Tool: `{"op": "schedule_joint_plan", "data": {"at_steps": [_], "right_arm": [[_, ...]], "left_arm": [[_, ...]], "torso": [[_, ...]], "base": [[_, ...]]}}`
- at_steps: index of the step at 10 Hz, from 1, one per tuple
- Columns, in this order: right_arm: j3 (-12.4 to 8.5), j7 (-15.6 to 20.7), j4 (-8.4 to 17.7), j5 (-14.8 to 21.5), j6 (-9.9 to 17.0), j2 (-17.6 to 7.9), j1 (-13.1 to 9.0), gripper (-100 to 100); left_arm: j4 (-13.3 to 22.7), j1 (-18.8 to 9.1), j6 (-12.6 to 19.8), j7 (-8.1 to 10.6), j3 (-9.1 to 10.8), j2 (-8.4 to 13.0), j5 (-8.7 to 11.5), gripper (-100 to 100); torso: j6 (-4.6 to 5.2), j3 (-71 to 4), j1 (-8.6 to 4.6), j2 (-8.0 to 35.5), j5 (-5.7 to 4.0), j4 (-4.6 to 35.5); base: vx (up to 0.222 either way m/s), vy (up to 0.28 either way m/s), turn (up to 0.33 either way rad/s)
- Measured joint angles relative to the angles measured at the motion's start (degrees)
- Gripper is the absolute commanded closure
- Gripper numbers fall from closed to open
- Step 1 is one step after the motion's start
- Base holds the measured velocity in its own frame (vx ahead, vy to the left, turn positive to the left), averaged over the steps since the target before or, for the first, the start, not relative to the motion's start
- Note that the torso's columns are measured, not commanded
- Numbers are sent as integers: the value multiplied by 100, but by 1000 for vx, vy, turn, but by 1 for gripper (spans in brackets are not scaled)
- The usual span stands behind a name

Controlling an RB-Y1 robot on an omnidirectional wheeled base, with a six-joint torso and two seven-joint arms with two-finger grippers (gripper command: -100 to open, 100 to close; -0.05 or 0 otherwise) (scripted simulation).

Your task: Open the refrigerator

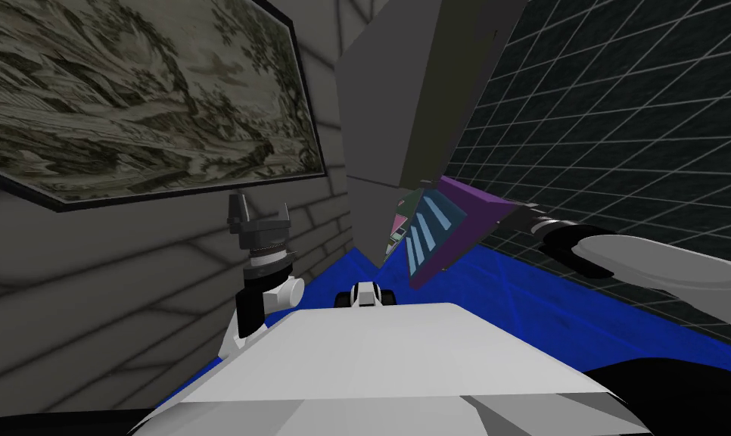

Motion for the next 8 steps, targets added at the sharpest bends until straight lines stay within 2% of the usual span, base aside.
{"op": "schedule_joint_plan", "data": {"at_steps": [1, 3, 4, 6, 7, 8], "right_arm": [[1, 1, -36, -12, 54, 57, 27, 100], [62, 60, -79, 67, 86, 315, -128, 100], [51, 75, -122, 71, 92, 381, -106, 100], [102, 61, -124, 32, 143, 348, -96, 100], [182, 68, -92, 55, 166, 392, -184, 100], [166, 79, -97, 65, 175, 382, -209, 100]], "left_arm": [[1, -1, 0, 0, 0, 0, 0, 0], [1, -1, 0, 0, 0, 1, 0, 0], [1, -1, 0, 0, 1, 1, 0, 0], [1, 0, 0, 0, 1, 1, 0, 0], [0, 0, 0, 0, 0, 0, 0, 0], [1, 0, 0, 0, 0, 0, 0, 0]], "torso": [[-13, 7, -27, 5, -23, -8], [29, 7, -88, -11, -84, -35], [48, 12, -101, -6, -94, -35], [50, 17, -76, 0, -83, -31], [40, 20, -70, 2, -86, -34], [40, 18, -66, 4, -71, -21]], "base": [[-51, -67, 138], [-58, -70, 89], [-30, -40, 4], [-6, -15, -9], [-17, -3, -16], [-102, -80, 124]]}}
